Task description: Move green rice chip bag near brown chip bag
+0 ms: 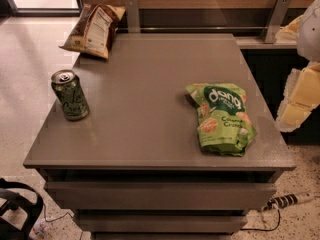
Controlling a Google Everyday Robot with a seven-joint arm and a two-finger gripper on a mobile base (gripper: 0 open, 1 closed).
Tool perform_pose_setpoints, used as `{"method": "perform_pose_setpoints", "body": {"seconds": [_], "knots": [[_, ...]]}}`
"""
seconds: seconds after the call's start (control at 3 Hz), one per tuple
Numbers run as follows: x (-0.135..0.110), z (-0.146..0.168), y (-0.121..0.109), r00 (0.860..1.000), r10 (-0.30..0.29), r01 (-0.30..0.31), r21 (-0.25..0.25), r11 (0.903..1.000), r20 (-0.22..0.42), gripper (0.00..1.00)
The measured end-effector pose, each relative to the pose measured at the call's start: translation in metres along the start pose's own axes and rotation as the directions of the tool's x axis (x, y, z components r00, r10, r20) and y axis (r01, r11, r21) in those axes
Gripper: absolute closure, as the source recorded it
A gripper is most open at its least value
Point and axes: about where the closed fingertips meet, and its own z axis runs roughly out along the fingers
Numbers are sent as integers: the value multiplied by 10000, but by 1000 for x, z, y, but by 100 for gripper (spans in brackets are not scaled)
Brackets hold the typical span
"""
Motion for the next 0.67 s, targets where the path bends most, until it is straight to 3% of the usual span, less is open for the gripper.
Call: {"method": "perform_pose_setpoints", "body": {"seconds": [0.33, 0.67], "knots": [[0, -1, -1, 10000, 22, -22, 22, 10000, 10, 0], [-4, 9, -11, 9962, 861, -859, -141, 9962, 98, 0]]}}
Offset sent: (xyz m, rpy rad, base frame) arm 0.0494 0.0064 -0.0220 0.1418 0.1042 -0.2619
